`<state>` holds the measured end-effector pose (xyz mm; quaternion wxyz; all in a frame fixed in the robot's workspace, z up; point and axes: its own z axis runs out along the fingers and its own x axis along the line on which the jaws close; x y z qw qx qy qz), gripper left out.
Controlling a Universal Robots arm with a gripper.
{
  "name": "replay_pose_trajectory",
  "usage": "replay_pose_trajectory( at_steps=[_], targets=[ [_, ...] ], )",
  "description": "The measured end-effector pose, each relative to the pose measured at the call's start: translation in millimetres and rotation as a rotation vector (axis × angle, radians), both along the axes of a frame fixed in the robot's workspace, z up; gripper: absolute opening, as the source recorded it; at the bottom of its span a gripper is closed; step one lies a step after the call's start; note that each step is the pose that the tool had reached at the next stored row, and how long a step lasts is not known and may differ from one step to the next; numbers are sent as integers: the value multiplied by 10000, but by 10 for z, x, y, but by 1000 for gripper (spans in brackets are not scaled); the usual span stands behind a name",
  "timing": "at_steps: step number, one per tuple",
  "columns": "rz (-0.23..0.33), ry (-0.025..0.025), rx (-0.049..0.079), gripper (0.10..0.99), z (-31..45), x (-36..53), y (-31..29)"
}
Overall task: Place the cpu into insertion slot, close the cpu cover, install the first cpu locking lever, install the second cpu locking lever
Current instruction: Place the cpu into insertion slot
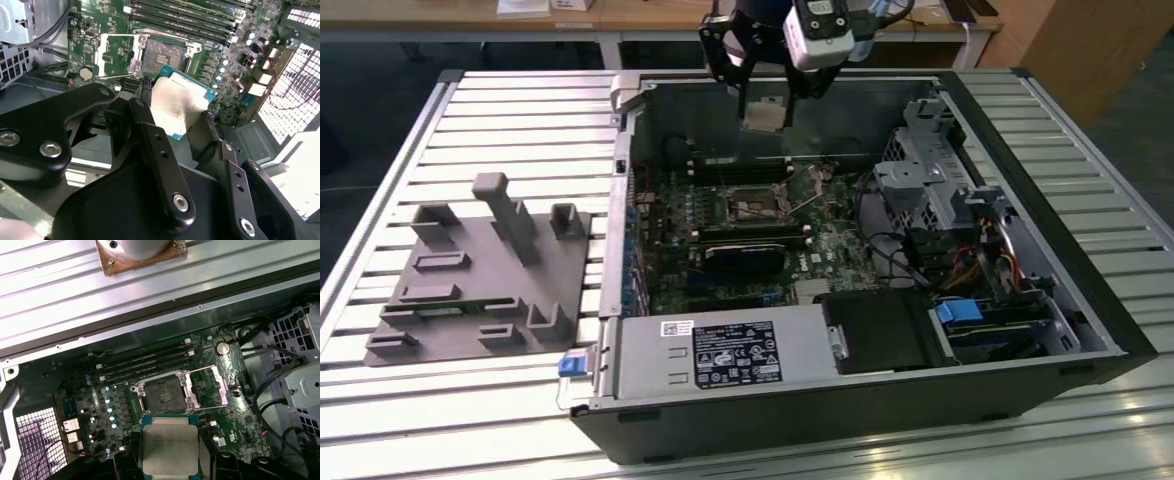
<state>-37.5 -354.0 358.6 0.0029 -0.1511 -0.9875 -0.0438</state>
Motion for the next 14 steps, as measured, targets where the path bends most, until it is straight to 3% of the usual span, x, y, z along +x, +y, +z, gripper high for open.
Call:
replay_pose_trajectory(
  at_steps=[14],
  targets=[
    [-877, 0, 0, 533, -22, -10, 0]
  ],
)
